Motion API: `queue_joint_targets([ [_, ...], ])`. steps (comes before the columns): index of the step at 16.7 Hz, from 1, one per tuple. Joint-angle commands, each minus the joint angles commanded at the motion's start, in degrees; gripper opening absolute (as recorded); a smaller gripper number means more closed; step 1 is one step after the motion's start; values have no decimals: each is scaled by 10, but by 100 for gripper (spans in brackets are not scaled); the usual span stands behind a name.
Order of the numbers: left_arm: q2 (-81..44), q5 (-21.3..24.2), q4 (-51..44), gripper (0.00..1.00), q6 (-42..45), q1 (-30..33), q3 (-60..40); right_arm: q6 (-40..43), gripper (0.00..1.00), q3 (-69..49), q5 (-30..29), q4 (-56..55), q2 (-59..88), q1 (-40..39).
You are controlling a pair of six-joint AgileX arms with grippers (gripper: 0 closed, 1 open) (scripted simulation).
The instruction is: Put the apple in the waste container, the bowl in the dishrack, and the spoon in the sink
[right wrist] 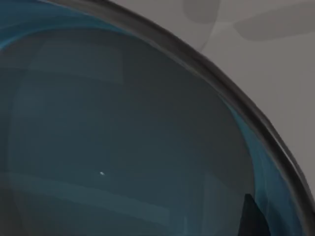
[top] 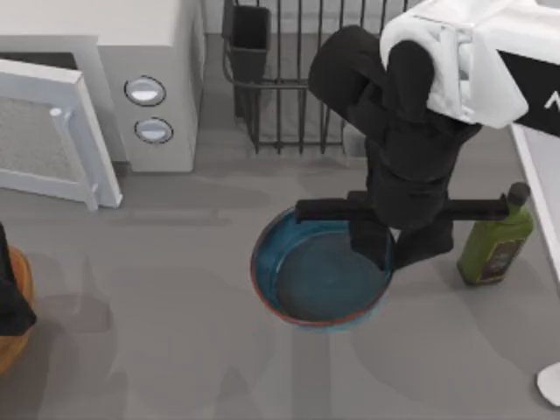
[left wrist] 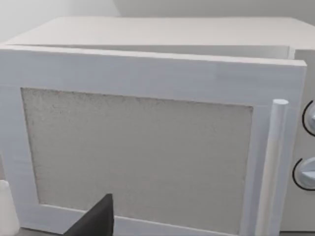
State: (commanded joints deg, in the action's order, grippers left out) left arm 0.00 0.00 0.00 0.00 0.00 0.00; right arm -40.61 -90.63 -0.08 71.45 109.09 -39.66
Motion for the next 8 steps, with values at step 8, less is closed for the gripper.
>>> queue_joint_targets([
  [8, 0, 0, 0, 100, 0, 0, 0, 35, 0, 3, -58, -64, -22, -22],
])
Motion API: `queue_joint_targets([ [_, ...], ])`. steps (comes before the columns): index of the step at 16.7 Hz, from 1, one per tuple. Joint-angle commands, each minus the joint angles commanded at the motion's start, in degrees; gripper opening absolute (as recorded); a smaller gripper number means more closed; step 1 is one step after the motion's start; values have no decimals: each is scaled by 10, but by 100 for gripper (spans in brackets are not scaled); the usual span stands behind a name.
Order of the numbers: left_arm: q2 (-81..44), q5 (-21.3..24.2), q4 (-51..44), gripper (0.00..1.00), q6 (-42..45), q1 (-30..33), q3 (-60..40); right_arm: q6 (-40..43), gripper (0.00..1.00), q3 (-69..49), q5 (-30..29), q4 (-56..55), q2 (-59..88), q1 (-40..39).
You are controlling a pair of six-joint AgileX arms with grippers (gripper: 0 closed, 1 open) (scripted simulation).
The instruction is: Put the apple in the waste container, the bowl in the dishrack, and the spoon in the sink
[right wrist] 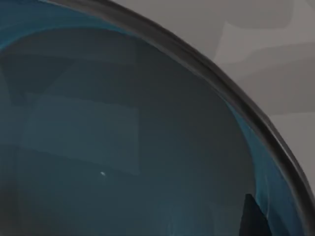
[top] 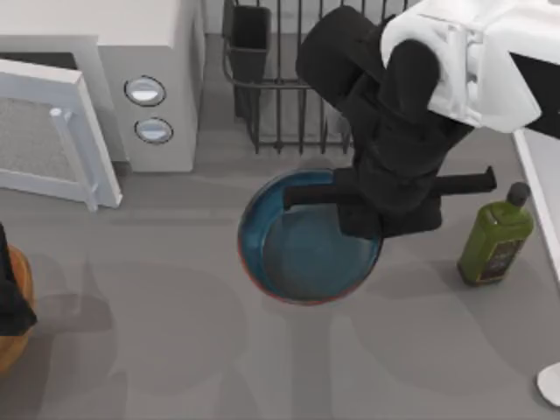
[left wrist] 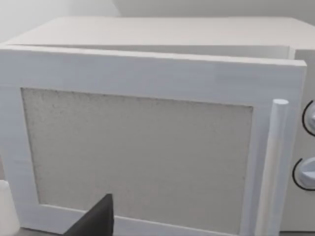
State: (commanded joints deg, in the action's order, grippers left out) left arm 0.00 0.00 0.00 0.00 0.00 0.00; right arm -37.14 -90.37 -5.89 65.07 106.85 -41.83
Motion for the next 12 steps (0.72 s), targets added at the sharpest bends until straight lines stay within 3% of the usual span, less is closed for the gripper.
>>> queue_joint_targets([
  [4, 0, 0, 0, 100, 0, 0, 0, 77, 0, 11, -126, -138, -48, -42],
  [12, 0, 0, 0, 100, 0, 0, 0, 279, 0, 65, -435, -517, -176, -140],
])
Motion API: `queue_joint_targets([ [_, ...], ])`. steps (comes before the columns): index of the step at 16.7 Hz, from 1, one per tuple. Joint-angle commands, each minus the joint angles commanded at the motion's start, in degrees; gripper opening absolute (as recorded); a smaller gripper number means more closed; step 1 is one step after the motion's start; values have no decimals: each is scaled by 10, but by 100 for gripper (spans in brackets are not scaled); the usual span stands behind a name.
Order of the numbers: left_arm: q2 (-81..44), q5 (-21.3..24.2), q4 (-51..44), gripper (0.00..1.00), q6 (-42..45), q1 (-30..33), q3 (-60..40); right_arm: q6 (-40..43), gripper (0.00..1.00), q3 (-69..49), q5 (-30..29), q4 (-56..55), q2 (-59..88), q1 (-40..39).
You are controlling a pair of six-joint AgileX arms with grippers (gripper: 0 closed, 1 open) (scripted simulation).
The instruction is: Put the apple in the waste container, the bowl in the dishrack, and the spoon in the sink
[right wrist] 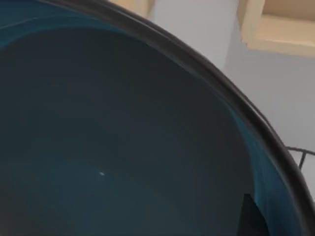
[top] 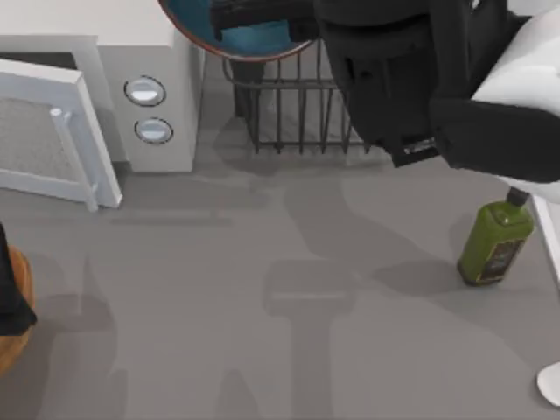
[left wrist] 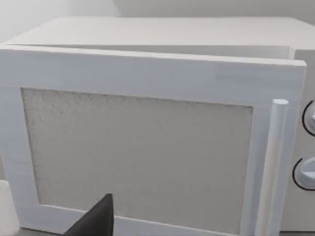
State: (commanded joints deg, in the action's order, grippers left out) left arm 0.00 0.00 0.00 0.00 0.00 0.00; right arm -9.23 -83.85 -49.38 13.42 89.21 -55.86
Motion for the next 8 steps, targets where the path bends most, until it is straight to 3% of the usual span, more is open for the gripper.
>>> queue_joint_targets([
  [4, 0, 0, 0, 100, 0, 0, 0, 64, 0, 13, -99, -104, -56, -31],
  [8, 0, 0, 0, 100, 0, 0, 0, 74, 0, 15, -114, -121, -66, -36],
])
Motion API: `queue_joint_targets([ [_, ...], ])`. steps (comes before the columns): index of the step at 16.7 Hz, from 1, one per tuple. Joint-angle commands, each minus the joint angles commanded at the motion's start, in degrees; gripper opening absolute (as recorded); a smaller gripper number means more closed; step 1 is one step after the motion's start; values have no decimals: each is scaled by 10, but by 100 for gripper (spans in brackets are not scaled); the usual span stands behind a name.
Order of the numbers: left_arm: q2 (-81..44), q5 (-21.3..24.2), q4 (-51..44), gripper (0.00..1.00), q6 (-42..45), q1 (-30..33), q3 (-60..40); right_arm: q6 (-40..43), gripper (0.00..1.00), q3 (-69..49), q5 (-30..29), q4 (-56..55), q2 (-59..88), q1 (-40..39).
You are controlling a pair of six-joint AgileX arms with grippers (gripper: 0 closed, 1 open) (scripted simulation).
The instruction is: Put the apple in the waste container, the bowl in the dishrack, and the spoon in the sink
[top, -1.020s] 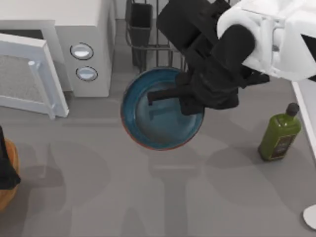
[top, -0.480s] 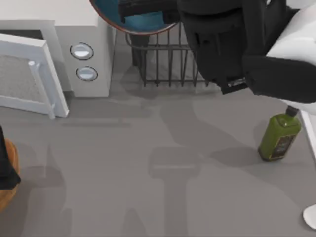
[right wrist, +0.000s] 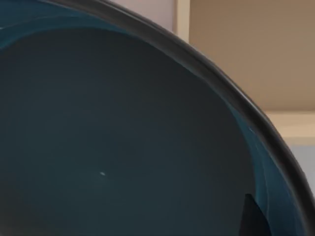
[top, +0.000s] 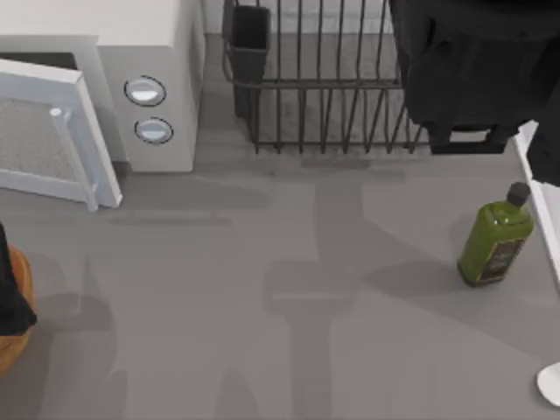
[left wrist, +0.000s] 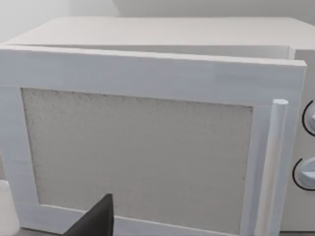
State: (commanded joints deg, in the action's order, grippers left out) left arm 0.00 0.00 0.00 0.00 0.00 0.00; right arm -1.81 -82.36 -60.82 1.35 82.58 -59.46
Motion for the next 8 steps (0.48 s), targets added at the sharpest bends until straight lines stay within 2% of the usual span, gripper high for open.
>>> queue_joint_targets([
  [4, 0, 0, 0, 100, 0, 0, 0, -1, 0, -2, 5, -7, 9, 7],
  [8, 0, 0, 0, 100, 0, 0, 0, 0, 0, 4, 45, -89, 83, 49],
])
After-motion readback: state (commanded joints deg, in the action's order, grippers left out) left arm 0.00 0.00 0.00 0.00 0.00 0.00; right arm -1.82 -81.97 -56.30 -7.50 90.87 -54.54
